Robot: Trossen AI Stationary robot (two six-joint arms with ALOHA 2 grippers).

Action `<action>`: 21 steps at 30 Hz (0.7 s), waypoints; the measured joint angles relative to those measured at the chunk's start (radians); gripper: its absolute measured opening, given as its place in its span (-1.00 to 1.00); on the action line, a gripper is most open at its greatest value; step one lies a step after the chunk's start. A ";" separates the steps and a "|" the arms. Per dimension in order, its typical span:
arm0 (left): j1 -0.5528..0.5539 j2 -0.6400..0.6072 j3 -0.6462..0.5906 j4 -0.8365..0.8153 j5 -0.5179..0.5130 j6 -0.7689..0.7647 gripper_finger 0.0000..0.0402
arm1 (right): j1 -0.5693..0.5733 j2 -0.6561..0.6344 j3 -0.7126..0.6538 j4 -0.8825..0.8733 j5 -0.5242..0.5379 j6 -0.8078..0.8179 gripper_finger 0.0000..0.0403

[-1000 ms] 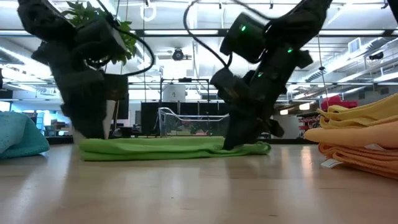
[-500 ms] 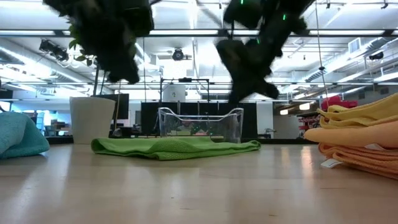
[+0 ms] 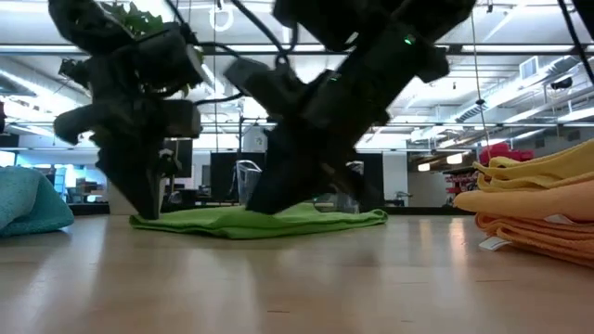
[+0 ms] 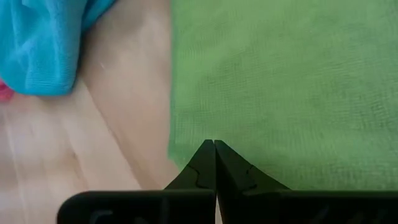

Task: Fold microfiber towels
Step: Fold the green towel on the table

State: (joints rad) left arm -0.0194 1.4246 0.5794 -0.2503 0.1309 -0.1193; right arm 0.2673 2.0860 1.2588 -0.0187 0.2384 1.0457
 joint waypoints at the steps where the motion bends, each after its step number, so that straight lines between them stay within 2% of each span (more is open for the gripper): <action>1: 0.010 0.001 -0.016 0.014 0.007 0.000 -0.98 | 0.002 0.018 0.023 -0.009 0.001 0.003 -0.99; 4: 0.019 0.002 -0.056 0.063 0.031 -0.035 -0.97 | 0.008 0.059 0.068 -0.059 -0.008 0.010 -0.99; 8: -0.023 0.000 -0.086 0.103 0.103 -0.166 -0.98 | 0.024 0.059 0.088 -0.135 -0.056 -0.007 -0.99; 12: -0.147 0.005 -0.079 0.180 0.217 -0.337 -0.96 | 0.046 0.022 0.085 -0.230 -0.144 -0.089 -0.99; 16: -0.278 0.004 0.003 0.316 0.226 -0.383 -0.93 | 0.058 -0.050 0.078 -0.320 -0.237 -0.205 -0.99; 18: -0.299 -0.010 0.063 0.291 0.185 -0.340 -0.96 | 0.059 -0.114 0.080 -0.346 -0.237 -0.232 -0.99; 19: -0.300 -0.022 0.096 0.255 0.118 -0.313 -0.97 | 0.059 -0.146 0.081 -0.369 -0.221 -0.239 -0.99; 21: -0.281 -0.049 0.146 0.144 -0.077 -0.229 -0.97 | 0.057 -0.198 0.071 -0.400 -0.158 -0.242 -0.99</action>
State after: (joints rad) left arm -0.3006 1.3760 0.7254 -0.1061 0.0537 -0.3481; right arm 0.3239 1.8883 1.3300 -0.4184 0.0805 0.8038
